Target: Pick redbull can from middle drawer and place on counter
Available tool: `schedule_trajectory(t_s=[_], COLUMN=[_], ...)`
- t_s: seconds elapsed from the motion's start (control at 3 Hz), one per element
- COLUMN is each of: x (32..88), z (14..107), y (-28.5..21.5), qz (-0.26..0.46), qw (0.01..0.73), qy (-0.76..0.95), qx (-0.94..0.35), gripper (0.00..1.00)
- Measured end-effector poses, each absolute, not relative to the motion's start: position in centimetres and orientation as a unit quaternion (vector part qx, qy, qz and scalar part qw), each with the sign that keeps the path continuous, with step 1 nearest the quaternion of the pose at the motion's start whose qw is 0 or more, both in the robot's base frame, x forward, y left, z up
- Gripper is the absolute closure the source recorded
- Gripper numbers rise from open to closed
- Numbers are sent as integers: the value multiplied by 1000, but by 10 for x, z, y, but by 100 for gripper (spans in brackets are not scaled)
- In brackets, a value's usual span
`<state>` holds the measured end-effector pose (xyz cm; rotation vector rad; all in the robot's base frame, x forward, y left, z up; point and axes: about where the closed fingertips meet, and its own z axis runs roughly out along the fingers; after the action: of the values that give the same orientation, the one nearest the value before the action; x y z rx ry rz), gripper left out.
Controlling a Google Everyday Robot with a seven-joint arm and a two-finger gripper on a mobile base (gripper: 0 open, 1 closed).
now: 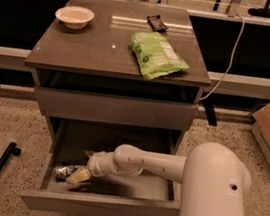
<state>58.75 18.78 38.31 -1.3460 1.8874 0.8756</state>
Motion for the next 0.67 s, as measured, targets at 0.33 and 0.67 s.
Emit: schedule_trajectory(t_s=[0.33,0.67], x=[584,578], z=[380,384], y=[192,194], qz=[332,330], qw=[324,324], qy=[721,721], qx=[-514,-516], gripper=[42,65])
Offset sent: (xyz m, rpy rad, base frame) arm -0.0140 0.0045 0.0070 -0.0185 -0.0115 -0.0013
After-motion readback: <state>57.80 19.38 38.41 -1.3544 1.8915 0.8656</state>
